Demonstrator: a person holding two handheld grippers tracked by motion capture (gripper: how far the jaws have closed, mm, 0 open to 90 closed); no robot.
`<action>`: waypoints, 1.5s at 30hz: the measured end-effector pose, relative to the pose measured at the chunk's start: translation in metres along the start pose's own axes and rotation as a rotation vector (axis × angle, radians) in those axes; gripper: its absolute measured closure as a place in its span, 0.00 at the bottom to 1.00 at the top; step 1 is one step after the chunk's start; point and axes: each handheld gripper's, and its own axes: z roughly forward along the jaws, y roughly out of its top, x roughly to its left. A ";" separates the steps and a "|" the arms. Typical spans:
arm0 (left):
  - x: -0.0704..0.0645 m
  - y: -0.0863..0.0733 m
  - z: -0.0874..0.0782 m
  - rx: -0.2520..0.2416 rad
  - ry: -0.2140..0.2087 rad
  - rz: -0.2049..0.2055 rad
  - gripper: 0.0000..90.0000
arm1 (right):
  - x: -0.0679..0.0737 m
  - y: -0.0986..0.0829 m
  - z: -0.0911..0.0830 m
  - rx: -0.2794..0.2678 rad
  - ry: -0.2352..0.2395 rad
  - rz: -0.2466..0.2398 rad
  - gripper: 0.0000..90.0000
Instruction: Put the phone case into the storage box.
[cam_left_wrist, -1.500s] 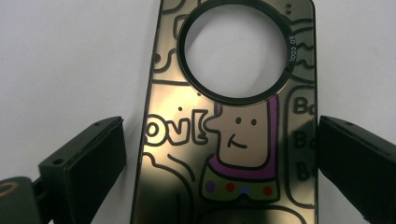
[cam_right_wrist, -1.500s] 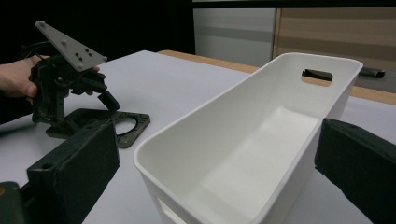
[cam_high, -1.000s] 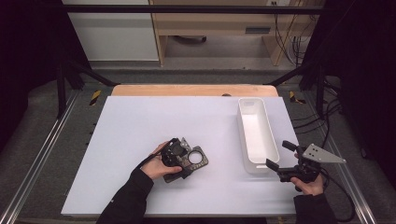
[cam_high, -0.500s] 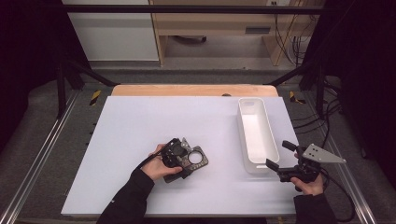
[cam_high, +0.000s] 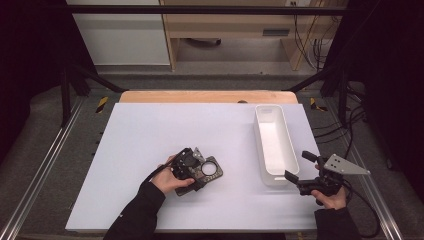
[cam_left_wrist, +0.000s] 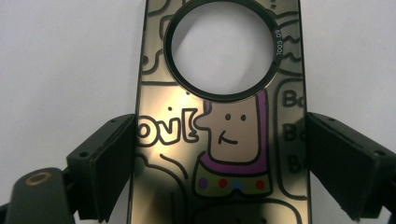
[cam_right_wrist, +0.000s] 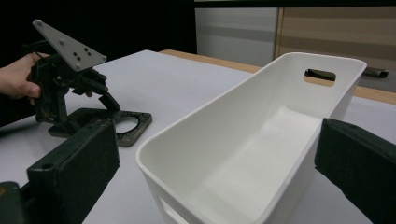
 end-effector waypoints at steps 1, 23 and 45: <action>0.000 0.000 -0.001 -0.005 0.002 0.000 0.13 | 0.000 0.000 0.000 0.000 0.001 0.000 0.00; -0.011 -0.001 -0.032 -0.101 -0.011 0.037 0.13 | 0.006 0.004 0.000 0.002 0.019 -0.022 0.00; -0.032 0.002 -0.055 -0.183 0.011 0.111 0.13 | 0.013 0.009 0.003 0.013 0.048 -0.050 0.00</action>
